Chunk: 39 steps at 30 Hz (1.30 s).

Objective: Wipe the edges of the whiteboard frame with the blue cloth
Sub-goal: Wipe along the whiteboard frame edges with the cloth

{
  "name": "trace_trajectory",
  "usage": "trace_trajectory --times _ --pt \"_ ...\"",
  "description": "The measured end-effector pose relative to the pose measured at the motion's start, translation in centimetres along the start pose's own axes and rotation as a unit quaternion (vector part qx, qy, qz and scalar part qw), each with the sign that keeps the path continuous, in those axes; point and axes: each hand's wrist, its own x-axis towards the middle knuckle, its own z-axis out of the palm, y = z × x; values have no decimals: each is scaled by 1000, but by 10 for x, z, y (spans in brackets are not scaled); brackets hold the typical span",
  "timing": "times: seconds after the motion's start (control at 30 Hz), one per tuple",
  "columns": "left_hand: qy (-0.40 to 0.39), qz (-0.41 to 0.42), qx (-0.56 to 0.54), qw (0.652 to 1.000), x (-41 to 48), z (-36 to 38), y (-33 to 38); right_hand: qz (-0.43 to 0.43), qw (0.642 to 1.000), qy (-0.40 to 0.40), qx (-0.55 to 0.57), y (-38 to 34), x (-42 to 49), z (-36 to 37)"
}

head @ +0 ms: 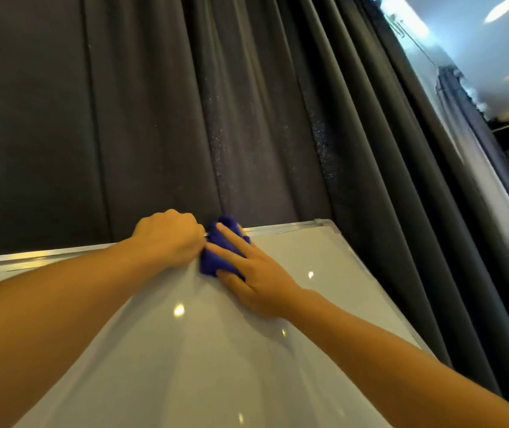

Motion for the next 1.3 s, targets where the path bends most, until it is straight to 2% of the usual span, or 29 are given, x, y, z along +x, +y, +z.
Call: trace_trajectory --times 0.03,0.07,0.13,0.17,0.23,0.27,0.3,0.37,0.47,0.53,0.57,0.6,0.63,0.7,0.73,0.77,0.83,0.93,1.0,1.03,1.07,1.1,1.13,1.2,1.3 --pt "0 17 13 1000 3 3 5 -41 999 -7 -16 11 -1 -7" --pt "6 36 30 999 5 8 8 -32 999 0 -25 29 -2 -14" --pt "33 63 52 996 7 16 11 109 992 67 -15 77 -9 -31" --pt "39 69 57 995 7 19 11 208 973 103 -12 102 -12 -42" --pt "31 78 67 994 8 19 14 399 907 128 -38 141 -21 -60" --pt "29 85 67 994 8 19 18 456 880 123 -61 151 -26 -65" --pt "28 91 67 993 10 19 20 476 869 115 -71 155 -27 -66" --pt "36 90 64 993 11 20 14 417 901 118 -29 140 -20 -56" --pt "32 94 67 993 9 24 8 185 976 98 52 93 -10 -34" --pt "28 96 61 993 7 24 5 82 996 34 19 83 -8 -32" --pt "26 99 58 993 7 23 4 81 997 19 -8 89 -9 -34" --pt "28 98 55 993 7 23 3 129 991 38 -19 101 -12 -40" --pt "39 93 51 994 6 23 3 229 970 79 -17 114 -17 -47" --pt "71 80 36 994 4 25 3 477 872 106 -28 141 -36 -64" --pt "83 72 30 993 4 25 4 542 836 83 -28 146 -45 -70" --pt "92 63 33 993 3 24 4 561 826 63 -14 144 -50 -71" --pt "98 46 48 993 2 22 6 546 836 54 17 128 -52 -71" --pt "116 32 33 992 -23 22 28 565 807 107 139 83 -46 -72" --pt "132 81 -27 988 -52 24 55 563 783 125 234 42 -39 -73" --pt "124 98 -104 982 -68 25 71 557 769 139 283 21 -36 -73" --pt "91 88 -215 968 -86 23 87 552 751 150 331 -1 -35 -73" --pt "36 48 -341 938 -103 19 100 549 731 152 374 -26 -38 -74" --pt "-23 -8 -458 888 -117 15 110 544 718 145 408 -50 -41 -74" --pt "-103 -101 -626 766 -145 5 118 536 704 112 452 -101 -55 -78" --pt "-143 -189 -761 604 -191 -14 108 505 725 35 467 -163 -83 -93"
